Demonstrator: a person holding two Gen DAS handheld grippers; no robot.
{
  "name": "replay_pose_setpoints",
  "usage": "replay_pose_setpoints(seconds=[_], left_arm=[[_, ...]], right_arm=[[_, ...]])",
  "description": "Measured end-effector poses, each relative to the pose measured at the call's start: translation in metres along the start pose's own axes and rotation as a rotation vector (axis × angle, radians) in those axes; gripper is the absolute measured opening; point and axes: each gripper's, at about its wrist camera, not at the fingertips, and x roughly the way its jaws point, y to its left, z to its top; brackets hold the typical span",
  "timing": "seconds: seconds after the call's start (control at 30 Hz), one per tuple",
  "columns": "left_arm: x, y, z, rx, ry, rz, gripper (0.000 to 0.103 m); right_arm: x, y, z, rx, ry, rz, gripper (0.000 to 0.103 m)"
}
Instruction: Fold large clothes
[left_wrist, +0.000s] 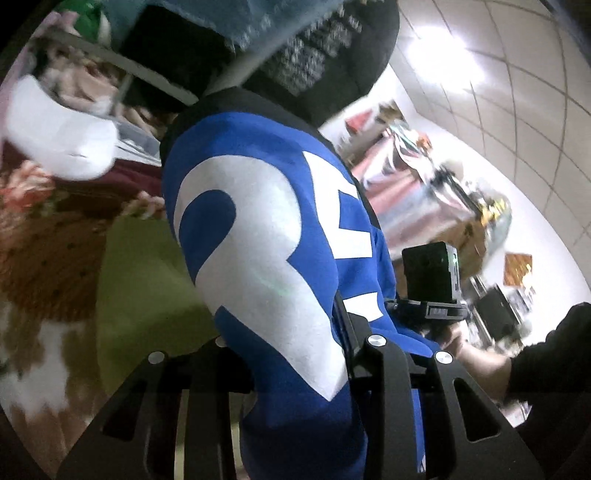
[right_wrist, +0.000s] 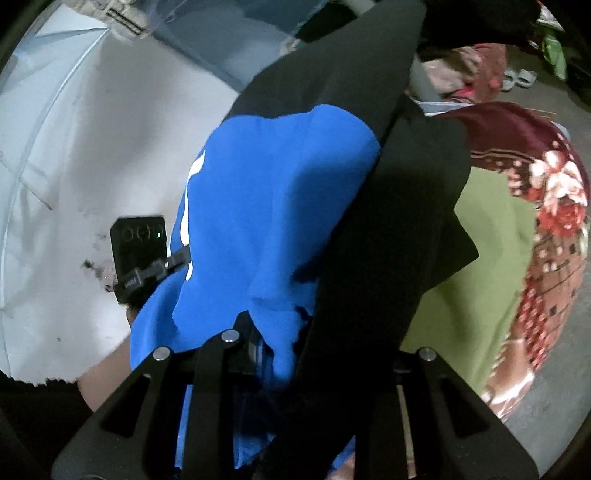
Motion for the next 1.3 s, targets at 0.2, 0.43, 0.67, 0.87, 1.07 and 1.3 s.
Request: replay_pose_setpoints(seconds=[0.2,0.43,0.67,0.87,1.07,1.3], left_arm=[[0.059,0.11,-0.045,-0.118,0.211,0.078,0.033],[0.067,0.123,-0.074,-0.086,0.175,0.16,0.06],[0.019,0.046,-0.066,0.084,0.067,0.389,0.082],[0.013,-0.045,-0.09,0.35,-0.067,0.524,0.084],[0.078,-0.054,-0.135,0.425,0.05,0.809,0.083],[0.099,-0.061,-0.176,0.408,0.036,0.966,0.084]], right_arm=[[0.094,-0.072,-0.029,-0.002,0.142,-0.104,0.024],[0.101,-0.105,-0.043,-0.042,0.181,-0.108,0.04],[0.059,-0.116,-0.047,-0.084,0.239,-0.348,0.063],[0.019,-0.072,-0.052,-0.066,0.142,-0.567,0.063],[0.053,-0.003,0.022,-0.204,-0.136,-0.621,0.092],[0.144,-0.075,0.094,-0.266,-0.076,-0.915,0.09]])
